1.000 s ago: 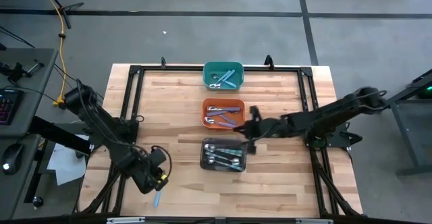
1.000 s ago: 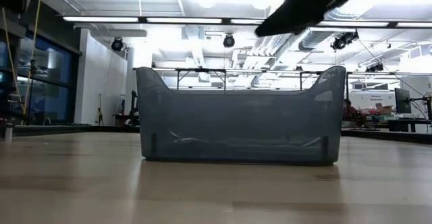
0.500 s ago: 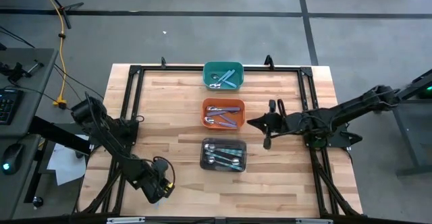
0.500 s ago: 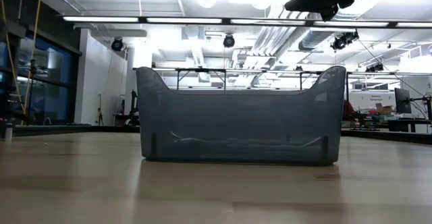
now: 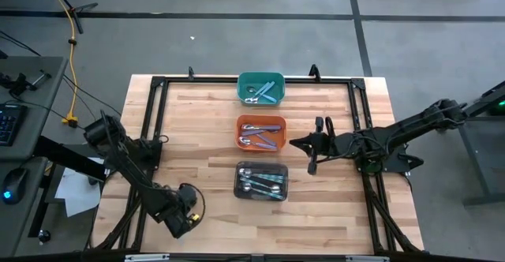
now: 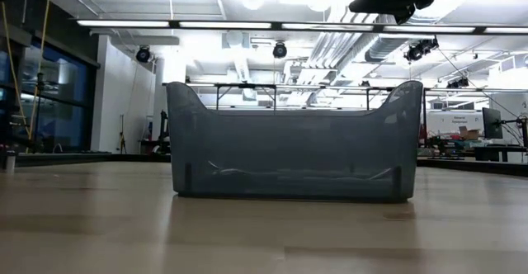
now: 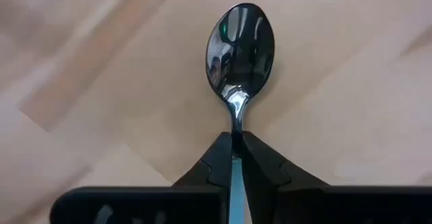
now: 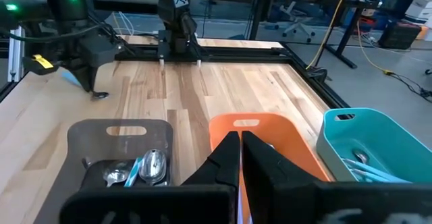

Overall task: Sort silverware by color (type)
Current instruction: Put the blue spoon into the blue bin

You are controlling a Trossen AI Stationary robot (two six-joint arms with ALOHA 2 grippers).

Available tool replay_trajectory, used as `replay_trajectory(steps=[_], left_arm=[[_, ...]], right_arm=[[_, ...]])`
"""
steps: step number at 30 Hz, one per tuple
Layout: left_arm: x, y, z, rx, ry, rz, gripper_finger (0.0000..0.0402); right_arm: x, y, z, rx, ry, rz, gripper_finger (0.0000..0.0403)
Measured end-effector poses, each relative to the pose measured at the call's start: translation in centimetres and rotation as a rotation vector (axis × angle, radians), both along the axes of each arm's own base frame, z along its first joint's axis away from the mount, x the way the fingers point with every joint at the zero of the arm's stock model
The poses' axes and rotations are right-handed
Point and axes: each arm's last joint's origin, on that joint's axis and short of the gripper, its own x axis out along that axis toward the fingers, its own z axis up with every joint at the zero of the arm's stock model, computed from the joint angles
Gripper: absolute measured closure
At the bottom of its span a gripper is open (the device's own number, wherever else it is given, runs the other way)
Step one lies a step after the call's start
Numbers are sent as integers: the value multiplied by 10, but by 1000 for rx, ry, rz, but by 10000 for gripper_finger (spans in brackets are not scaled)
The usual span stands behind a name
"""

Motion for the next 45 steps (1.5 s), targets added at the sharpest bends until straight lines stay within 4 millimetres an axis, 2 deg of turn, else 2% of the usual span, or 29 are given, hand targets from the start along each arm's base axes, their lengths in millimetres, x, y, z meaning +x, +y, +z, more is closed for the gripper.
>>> replay_trajectory(steps=[7,14,19,23,27,31,34,40,45], left_arm=[[15,27,4,96,41,-116,396],[33,76,35,196,-8,-207,398],[46,126,63,290,-94,-250,399],[58,171,73,341,-119,-304,400],[76,218,84,410,-157,-351,400],[96,263,106,496,-233,-400,400],[114,296,121,543,-281,-440,401],[160,354,133,595,-366,-522,401],[198,390,127,590,-423,-570,401]], right_arm=[[0,0,-1,-6,7,1,403],[0,0,-2,-9,17,1,403],[0,0,-2,-14,22,3,403],[0,0,-2,-14,22,3,403],[0,0,-2,-14,22,3,403],[-1,-1,-2,-18,26,-4,403],[-1,-1,-3,-27,35,-23,403],[-1,-2,-4,-32,47,-33,403],[-1,-3,-5,-31,57,-44,403]])
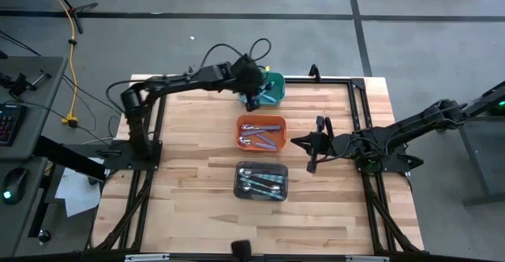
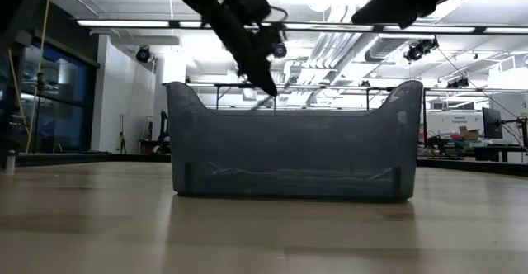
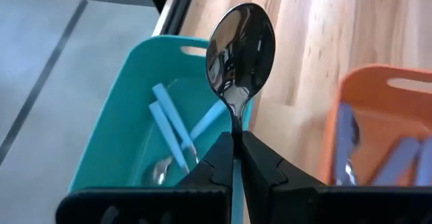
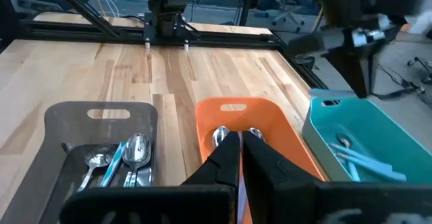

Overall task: Sort silverware by color (type)
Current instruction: Put the blue spoon into the blue bin, then return to Home Position

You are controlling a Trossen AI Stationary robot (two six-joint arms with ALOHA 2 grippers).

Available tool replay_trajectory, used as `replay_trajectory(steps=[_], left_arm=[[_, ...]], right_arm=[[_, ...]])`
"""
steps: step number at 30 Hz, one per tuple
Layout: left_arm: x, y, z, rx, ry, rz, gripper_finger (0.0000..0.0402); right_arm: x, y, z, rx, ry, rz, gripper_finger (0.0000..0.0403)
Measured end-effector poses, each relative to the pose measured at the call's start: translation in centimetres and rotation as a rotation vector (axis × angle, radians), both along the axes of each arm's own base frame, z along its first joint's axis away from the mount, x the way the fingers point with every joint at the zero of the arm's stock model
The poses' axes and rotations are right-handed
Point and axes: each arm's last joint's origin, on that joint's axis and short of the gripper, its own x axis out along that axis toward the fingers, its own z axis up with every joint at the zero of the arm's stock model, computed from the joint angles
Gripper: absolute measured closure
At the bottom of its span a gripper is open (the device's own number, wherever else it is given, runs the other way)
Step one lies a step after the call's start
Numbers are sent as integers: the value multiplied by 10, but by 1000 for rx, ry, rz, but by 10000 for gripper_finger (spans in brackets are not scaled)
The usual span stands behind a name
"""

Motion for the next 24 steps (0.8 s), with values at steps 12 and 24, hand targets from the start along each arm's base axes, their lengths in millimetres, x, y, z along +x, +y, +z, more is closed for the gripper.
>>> replay_trajectory(steps=[12,24], left_arm=[[21,61,-56,-68,31,27,401],[24,68,-65,-69,4,1,340]], right_arm=[[1,-19,-12,3,45,-85,403],[4,-44,-14,-20,94,-28,403]])
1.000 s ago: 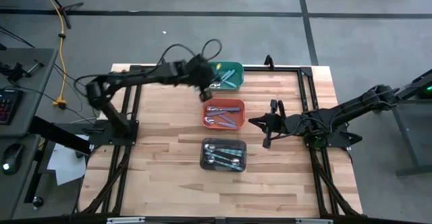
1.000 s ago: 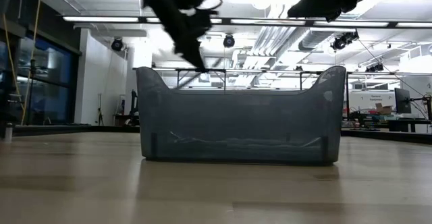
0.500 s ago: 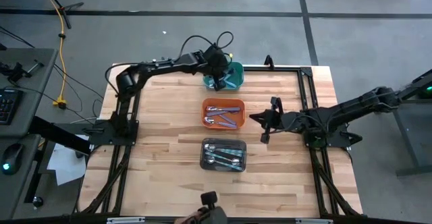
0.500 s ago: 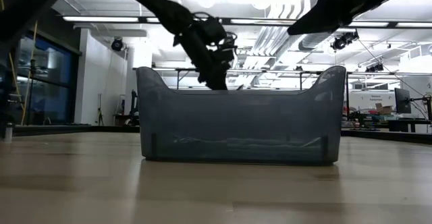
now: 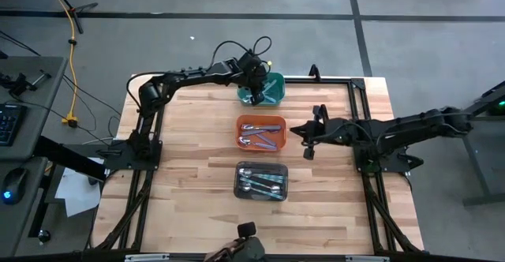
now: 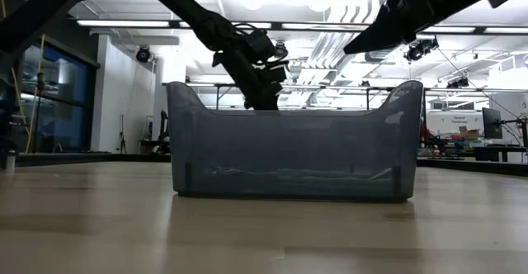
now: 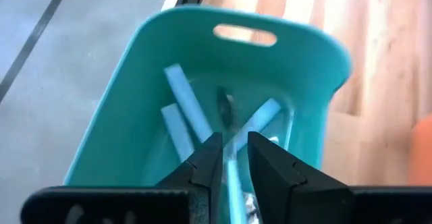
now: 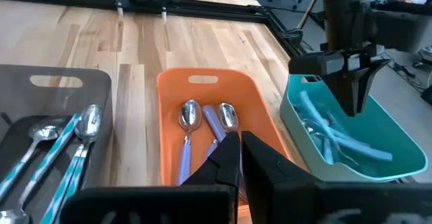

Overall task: Sort silverware by color (type)
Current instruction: Return to Home Position

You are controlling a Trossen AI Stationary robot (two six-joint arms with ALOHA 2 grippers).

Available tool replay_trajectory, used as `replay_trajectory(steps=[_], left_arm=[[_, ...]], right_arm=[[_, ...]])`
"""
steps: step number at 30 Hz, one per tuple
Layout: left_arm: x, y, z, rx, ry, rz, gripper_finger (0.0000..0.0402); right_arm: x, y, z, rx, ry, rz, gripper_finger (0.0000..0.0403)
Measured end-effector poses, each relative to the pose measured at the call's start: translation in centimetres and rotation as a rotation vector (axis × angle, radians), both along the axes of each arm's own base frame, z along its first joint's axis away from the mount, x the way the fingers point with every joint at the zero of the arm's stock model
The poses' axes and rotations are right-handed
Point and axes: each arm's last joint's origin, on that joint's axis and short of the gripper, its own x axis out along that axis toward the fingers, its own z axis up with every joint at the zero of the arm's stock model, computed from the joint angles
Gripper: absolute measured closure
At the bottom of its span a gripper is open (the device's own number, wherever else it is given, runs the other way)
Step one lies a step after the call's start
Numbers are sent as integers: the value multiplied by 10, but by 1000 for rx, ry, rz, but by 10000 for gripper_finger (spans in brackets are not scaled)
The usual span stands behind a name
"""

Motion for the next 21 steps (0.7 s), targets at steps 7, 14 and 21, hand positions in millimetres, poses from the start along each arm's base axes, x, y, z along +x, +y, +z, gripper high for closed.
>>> replay_trajectory(steps=[7,14,21], left_arm=[[-6,-15,2,10,-103,-30,347],[-39,-57,16,88,-330,-41,378],[-96,-118,16,111,-515,-89,392]], right_arm=[[-1,-20,-8,-11,-26,61,403],[-16,-39,-42,35,-157,116,403],[-45,-36,-54,19,-284,148,403]])
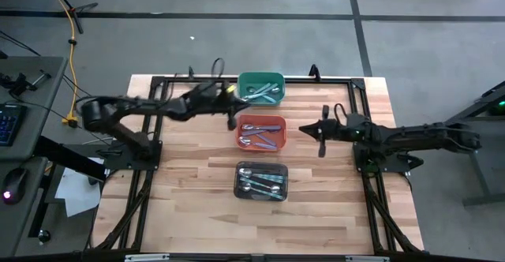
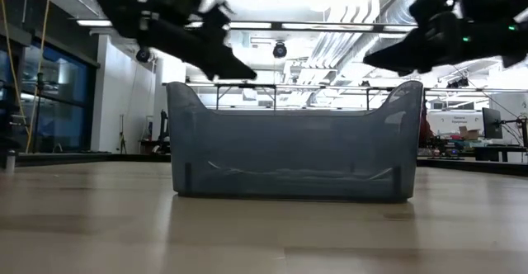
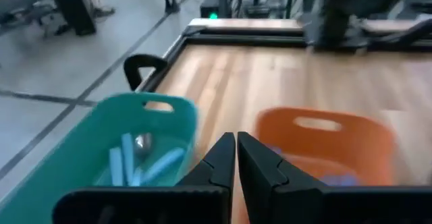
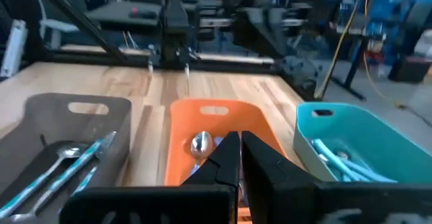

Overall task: Sort silverware by color (type)
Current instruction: Return to Home Position

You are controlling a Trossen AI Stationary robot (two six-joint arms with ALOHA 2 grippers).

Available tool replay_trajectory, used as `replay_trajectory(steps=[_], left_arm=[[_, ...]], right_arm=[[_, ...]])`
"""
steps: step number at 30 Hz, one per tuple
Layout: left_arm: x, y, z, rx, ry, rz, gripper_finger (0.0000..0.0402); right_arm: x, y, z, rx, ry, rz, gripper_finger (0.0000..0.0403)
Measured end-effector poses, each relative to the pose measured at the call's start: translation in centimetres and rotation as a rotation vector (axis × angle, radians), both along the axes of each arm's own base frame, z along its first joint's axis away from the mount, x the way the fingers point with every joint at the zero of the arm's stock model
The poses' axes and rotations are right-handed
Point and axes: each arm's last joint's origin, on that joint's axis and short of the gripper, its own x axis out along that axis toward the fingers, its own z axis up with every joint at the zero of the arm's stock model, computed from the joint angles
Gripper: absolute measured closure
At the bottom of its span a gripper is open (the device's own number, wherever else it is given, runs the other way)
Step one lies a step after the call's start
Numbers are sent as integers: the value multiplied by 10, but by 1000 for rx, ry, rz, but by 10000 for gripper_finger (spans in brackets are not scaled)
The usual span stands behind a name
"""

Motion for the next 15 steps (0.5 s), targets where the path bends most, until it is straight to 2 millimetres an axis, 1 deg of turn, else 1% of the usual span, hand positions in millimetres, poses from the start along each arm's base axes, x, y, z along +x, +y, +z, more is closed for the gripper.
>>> replay_trajectory(steps=[5,7,12,15], left_arm=[[-40,-42,-5,24,-108,-53,396],[-54,-57,-10,30,-107,-61,398],[-85,-85,-16,27,-153,-83,401],[-104,-97,-24,12,-175,-103,401]], right_arm=[[-23,5,-7,-21,-86,-2,403],[-31,6,-10,-26,-116,-16,403],[-45,8,-17,-27,-147,-42,403],[-51,9,-17,-17,-142,-48,403]])
